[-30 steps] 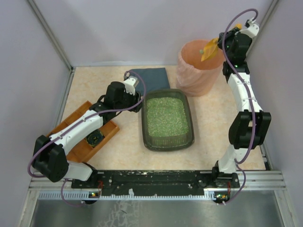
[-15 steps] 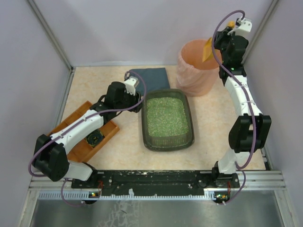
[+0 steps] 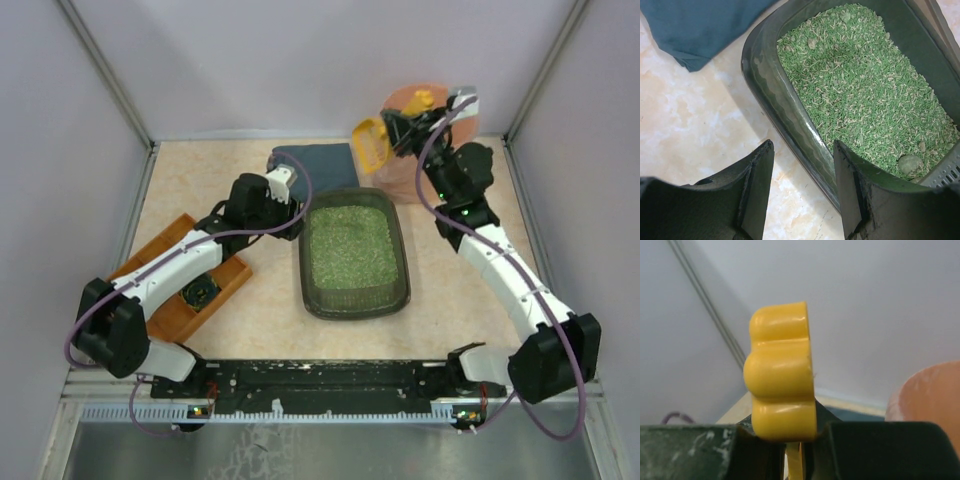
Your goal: Clean the litter box
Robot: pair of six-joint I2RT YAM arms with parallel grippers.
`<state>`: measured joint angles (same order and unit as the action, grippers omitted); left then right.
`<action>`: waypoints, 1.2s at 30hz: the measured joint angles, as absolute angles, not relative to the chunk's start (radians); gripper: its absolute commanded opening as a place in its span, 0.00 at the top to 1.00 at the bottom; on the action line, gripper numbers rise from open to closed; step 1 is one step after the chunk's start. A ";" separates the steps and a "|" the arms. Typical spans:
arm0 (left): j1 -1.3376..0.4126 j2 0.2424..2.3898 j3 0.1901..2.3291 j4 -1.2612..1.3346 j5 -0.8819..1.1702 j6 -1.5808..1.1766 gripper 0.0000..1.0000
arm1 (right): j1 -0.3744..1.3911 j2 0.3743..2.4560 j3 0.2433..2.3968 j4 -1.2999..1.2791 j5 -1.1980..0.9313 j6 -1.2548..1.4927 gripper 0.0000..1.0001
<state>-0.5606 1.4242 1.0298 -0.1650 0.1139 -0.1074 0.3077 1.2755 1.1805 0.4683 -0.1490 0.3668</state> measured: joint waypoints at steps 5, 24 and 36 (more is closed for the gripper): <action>-0.561 1.431 1.030 -0.165 0.127 -0.107 0.43 | 0.414 1.213 0.985 0.452 -0.118 0.332 1.00; -0.603 1.538 1.090 -0.241 0.148 -0.084 0.43 | 0.471 1.440 0.799 0.488 0.155 0.268 1.00; -0.612 1.578 1.121 -0.289 0.141 -0.073 0.44 | 0.471 1.505 0.649 0.760 0.170 0.347 1.00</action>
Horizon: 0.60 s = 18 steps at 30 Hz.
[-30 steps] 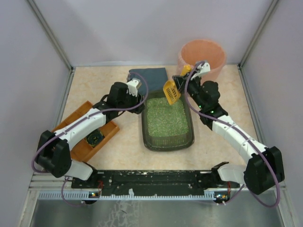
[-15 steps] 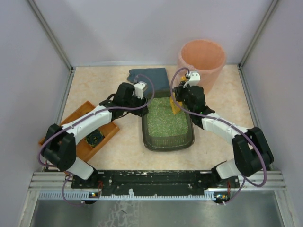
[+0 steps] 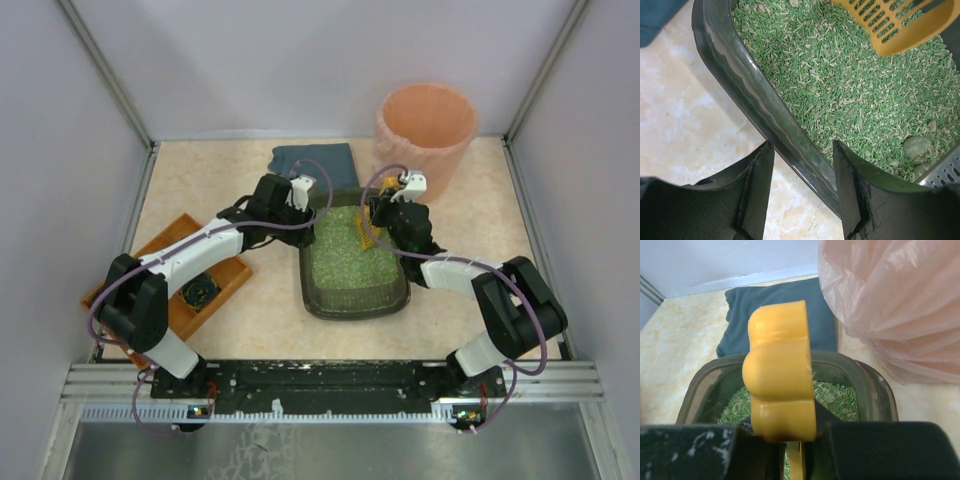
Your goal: Clean the litter box
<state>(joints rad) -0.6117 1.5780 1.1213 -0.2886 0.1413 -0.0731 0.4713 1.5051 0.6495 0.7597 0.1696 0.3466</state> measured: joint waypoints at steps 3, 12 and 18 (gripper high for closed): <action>-0.612 1.612 1.154 -0.315 0.134 -0.073 0.44 | 0.471 1.505 0.603 0.819 0.165 0.400 1.00; -0.612 1.662 1.173 -0.361 0.137 -0.073 0.47 | 0.475 1.544 0.514 0.971 0.133 0.602 1.00; -0.612 1.682 1.193 -0.377 0.143 -0.074 0.49 | 0.485 1.571 0.496 0.994 0.120 0.734 1.00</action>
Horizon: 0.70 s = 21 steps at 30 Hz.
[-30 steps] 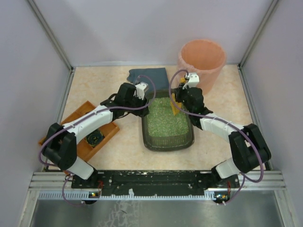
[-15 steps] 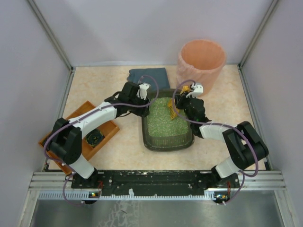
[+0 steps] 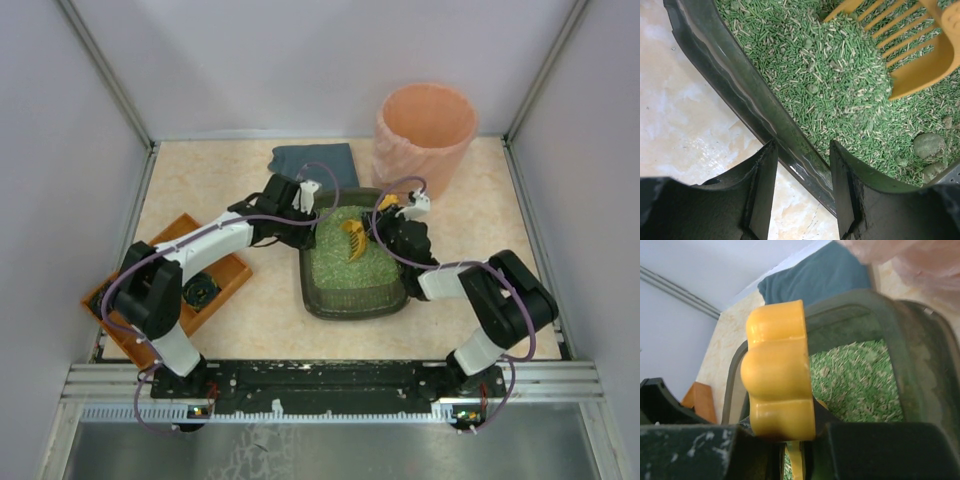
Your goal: Clean the litter box
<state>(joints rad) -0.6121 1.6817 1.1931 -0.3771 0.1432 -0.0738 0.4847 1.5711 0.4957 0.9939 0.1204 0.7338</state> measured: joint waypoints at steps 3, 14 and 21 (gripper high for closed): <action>-0.614 1.703 1.207 -0.387 0.148 -0.074 0.50 | 0.506 1.573 0.490 0.976 0.121 0.794 1.00; -0.622 1.713 1.225 -0.409 0.146 -0.074 0.51 | 0.647 1.589 0.507 0.878 0.208 1.016 1.00; -0.626 1.713 1.226 -0.411 0.139 -0.074 0.48 | 0.647 1.589 0.458 0.882 0.273 1.147 1.00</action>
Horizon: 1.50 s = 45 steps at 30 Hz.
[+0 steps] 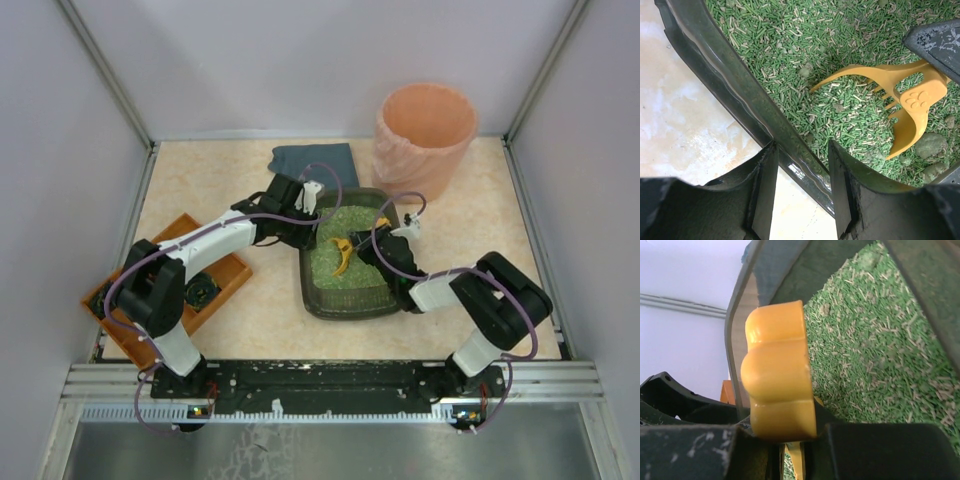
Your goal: Clean the litter box
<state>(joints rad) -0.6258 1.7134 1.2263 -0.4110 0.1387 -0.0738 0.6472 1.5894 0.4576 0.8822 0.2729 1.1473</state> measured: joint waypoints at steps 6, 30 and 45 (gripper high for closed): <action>-0.630 1.686 1.200 -0.395 0.138 -0.073 0.41 | 0.663 1.536 0.401 0.846 0.301 1.239 1.00; -0.633 1.530 1.112 -0.269 0.110 -0.074 0.37 | 0.661 1.446 0.312 0.805 0.400 1.423 1.00; -0.633 1.376 1.013 -0.170 0.020 -0.086 0.36 | 0.553 1.398 0.288 0.849 0.377 1.448 1.00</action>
<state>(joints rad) -0.6334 1.3758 1.0134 -0.1699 0.0196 -0.0864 0.5529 1.3983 0.2878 0.8494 0.3767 1.4483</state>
